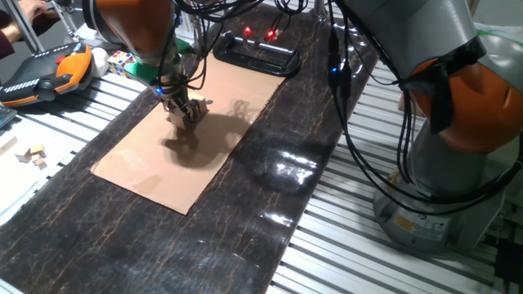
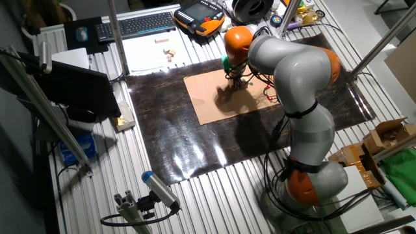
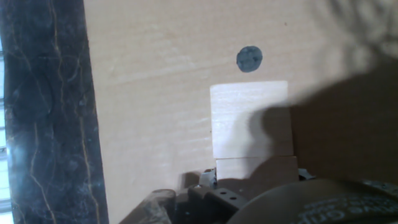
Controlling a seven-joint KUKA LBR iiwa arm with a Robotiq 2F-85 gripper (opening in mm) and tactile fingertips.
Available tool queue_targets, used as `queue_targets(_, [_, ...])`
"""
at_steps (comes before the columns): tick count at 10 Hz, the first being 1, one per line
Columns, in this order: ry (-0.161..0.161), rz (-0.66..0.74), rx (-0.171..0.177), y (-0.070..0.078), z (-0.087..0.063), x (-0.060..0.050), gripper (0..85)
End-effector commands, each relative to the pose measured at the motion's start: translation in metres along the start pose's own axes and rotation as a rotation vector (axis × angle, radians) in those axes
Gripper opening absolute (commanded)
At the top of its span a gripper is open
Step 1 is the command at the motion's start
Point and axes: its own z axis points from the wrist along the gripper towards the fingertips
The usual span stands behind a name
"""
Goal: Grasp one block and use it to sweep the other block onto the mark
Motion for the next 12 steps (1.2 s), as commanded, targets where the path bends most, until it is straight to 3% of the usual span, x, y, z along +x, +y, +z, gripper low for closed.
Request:
queue_targets(1, [0.000,-0.002,0.000,0.000,0.000,-0.002,0.7])
queue_targets(7, [0.006,-0.015,-0.007,-0.001,0.004,-0.013,0.7])
queue_targets(12, [-0.008,-0.006,-0.008,-0.002,0.006,-0.019,0.7])
